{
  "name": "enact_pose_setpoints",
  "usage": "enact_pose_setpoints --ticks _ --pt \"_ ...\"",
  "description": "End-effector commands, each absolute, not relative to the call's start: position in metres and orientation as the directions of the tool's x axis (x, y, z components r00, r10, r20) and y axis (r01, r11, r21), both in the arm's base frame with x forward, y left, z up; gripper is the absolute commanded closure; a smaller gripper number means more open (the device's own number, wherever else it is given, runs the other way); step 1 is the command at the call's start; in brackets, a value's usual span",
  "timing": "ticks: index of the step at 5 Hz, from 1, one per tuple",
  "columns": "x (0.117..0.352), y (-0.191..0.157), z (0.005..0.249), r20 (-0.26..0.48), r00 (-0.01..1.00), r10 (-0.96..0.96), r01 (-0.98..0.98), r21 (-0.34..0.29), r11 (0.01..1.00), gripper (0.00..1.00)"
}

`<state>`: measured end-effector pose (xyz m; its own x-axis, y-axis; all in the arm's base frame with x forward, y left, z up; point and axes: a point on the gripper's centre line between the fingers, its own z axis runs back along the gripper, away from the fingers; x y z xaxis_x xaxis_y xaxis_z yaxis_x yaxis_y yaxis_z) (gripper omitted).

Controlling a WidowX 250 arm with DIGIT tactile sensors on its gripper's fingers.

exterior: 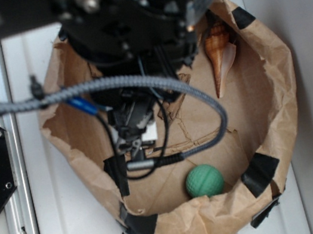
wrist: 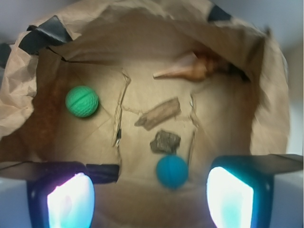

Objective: Grab the blue ball.

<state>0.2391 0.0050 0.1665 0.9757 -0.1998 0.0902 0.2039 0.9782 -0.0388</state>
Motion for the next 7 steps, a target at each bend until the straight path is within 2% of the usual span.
enact_pose_setpoints --ticks 1,3,4,6,7 --pt "0.237 -0.008 0.124 0.048 0.947 -0.317 0.318 -0.018 0.948 0.0" --pt "0.226 0.008 0.099 0.011 0.965 -0.262 0.262 -0.036 0.964 0.0" --pt "0.219 0.015 0.097 0.011 0.969 -0.248 0.248 -0.037 0.968 0.0" --pt "0.22 0.026 0.086 0.019 0.972 -0.233 0.233 -0.026 0.972 0.0" --pt "0.224 0.041 0.072 0.032 0.97 -0.241 0.241 -0.01 0.97 0.0"
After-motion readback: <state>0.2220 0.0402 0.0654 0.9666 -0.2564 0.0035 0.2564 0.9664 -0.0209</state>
